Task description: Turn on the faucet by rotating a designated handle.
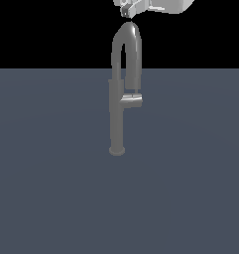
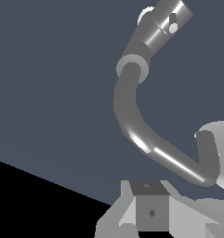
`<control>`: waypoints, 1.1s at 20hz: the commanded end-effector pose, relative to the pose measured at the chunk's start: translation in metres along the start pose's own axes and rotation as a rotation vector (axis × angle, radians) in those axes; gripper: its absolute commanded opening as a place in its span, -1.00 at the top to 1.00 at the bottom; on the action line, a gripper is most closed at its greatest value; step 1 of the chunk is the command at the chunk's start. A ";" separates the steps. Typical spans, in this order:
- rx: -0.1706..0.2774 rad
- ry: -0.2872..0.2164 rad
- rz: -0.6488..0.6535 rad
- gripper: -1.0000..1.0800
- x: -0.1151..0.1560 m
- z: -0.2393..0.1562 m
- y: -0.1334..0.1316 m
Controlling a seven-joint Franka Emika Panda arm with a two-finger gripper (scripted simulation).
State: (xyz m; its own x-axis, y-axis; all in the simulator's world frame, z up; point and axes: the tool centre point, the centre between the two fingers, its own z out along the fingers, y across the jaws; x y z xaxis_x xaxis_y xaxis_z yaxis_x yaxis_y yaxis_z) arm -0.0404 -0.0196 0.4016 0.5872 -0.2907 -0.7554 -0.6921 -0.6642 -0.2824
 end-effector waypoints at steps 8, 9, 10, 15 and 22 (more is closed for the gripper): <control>0.179 -0.217 0.174 1.00 0.067 0.003 -0.002; 0.199 -0.240 0.194 1.00 0.074 0.004 -0.002; 0.218 -0.263 0.213 1.00 0.081 0.006 -0.001; 0.313 -0.376 0.306 1.00 0.115 0.016 0.002; 0.413 -0.495 0.406 1.00 0.149 0.032 0.008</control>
State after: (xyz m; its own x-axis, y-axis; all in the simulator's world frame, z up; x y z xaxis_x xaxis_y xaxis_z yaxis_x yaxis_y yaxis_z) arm 0.0263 -0.0463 0.2750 0.0873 -0.0676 -0.9939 -0.9656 -0.2511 -0.0677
